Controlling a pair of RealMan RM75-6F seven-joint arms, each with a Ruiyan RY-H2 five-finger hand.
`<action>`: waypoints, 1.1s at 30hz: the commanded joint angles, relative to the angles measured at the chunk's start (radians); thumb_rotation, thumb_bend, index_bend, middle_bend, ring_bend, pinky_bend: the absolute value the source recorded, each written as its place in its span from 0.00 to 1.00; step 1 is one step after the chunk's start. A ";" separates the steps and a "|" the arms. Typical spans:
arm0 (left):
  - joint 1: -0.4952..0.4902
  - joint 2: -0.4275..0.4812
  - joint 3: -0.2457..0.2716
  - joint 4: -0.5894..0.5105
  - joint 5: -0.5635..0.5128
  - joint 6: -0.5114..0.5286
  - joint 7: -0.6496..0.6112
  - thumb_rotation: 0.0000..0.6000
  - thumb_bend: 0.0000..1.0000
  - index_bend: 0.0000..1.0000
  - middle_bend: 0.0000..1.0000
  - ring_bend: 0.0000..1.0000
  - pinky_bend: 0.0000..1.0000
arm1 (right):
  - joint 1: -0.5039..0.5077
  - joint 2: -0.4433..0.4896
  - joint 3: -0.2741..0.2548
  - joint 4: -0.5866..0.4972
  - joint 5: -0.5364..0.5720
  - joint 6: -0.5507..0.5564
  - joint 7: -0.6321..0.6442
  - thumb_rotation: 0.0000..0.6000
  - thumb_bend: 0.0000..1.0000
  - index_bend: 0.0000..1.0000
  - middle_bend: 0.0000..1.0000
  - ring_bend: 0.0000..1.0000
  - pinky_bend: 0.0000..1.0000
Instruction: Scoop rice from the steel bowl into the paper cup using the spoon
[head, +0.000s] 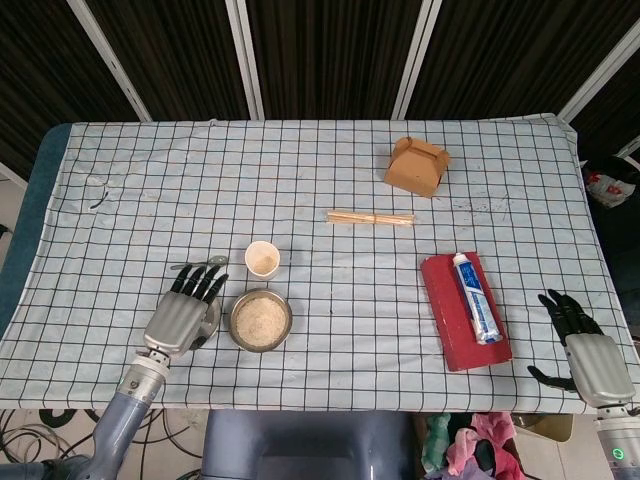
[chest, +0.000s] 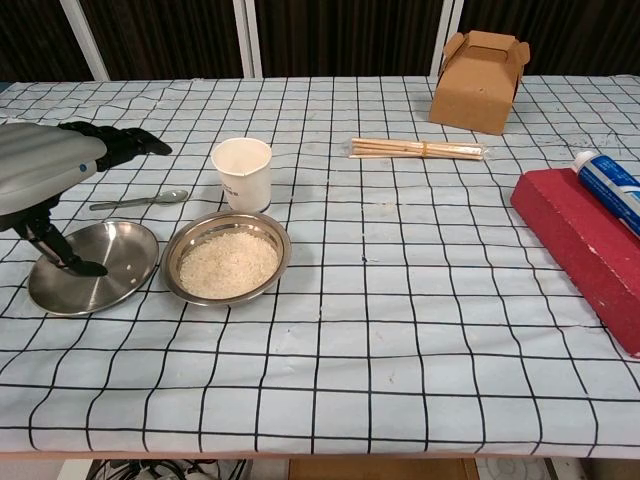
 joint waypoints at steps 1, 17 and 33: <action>0.000 0.001 0.001 0.000 -0.001 0.000 -0.001 1.00 0.01 0.00 0.00 0.00 0.00 | 0.000 0.000 -0.001 -0.001 0.000 -0.001 0.001 1.00 0.10 0.00 0.00 0.00 0.18; -0.012 0.004 -0.011 -0.004 -0.016 0.001 0.000 1.00 0.01 0.00 0.00 0.00 0.00 | -0.001 0.002 -0.003 -0.006 0.002 0.000 0.009 1.00 0.10 0.00 0.00 0.00 0.18; -0.108 0.036 -0.195 0.070 -0.246 -0.056 -0.003 1.00 0.02 0.00 0.00 0.00 0.00 | 0.000 0.004 0.000 -0.013 0.014 -0.004 0.022 1.00 0.11 0.00 0.00 0.00 0.18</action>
